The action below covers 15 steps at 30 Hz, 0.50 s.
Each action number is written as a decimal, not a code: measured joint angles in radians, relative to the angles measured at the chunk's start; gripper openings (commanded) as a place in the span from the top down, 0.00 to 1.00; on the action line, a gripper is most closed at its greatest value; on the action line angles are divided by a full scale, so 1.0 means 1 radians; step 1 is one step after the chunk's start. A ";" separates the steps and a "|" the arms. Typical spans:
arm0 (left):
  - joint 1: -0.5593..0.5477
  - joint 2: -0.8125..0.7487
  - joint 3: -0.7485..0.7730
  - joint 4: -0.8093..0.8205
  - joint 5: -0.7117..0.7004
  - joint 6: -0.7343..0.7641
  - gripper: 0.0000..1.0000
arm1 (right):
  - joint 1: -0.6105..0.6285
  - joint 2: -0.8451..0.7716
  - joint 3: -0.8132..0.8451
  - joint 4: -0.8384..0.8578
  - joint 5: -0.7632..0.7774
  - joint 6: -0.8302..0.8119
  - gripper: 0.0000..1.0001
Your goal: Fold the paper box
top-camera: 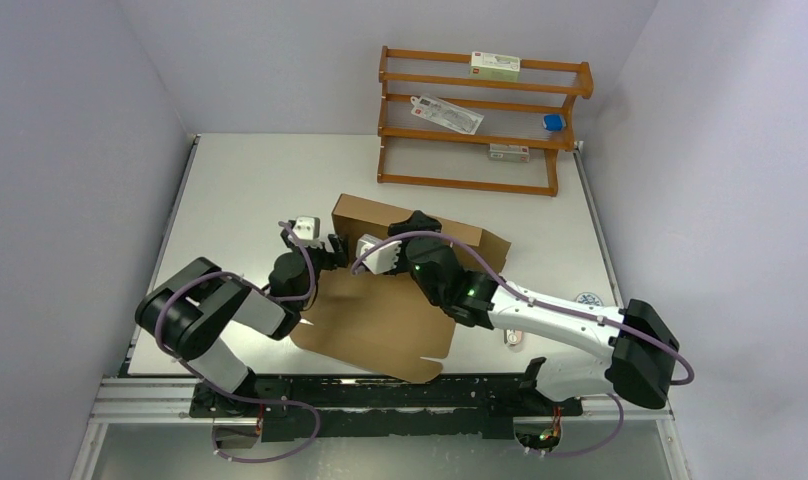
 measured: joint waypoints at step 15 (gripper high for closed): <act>0.068 0.124 0.017 0.064 0.121 0.006 0.19 | 0.000 0.082 0.003 -0.013 0.159 -0.045 0.49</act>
